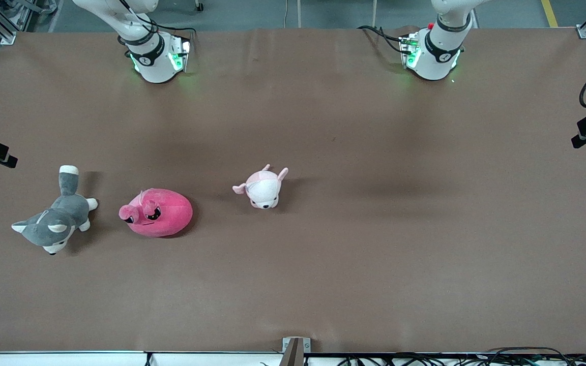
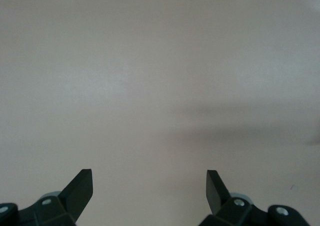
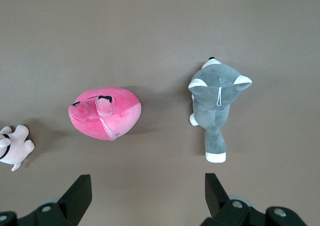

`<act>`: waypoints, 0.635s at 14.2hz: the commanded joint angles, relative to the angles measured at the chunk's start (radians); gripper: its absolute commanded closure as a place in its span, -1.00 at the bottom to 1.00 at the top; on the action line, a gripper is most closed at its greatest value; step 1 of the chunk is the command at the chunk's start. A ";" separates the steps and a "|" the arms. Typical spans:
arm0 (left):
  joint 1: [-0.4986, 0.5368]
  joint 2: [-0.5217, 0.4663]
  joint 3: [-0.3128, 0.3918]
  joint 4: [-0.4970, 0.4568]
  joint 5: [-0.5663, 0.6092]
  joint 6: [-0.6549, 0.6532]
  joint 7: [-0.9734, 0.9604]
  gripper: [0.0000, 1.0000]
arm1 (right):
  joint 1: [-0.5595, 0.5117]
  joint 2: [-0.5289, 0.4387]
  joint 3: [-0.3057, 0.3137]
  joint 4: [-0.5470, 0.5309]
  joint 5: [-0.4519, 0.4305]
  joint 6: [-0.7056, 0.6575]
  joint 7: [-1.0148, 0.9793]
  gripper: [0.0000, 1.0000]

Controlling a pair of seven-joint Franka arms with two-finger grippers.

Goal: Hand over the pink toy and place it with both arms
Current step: 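Open the right gripper and retract it from the pink pig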

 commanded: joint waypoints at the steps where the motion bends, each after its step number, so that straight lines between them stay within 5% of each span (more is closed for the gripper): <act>1: -0.069 0.008 0.068 0.022 0.007 -0.009 0.001 -1.00 | 0.025 -0.008 0.001 0.005 -0.052 -0.002 0.034 -1.00; 4: -0.141 0.008 0.134 0.022 0.007 -0.009 0.001 -1.00 | 0.025 -0.010 -0.003 0.005 -0.064 0.012 0.043 -1.00; 9: -0.362 0.007 0.347 0.023 0.004 -0.012 0.001 -1.00 | 0.024 -0.029 0.005 -0.006 -0.059 0.113 0.048 -1.00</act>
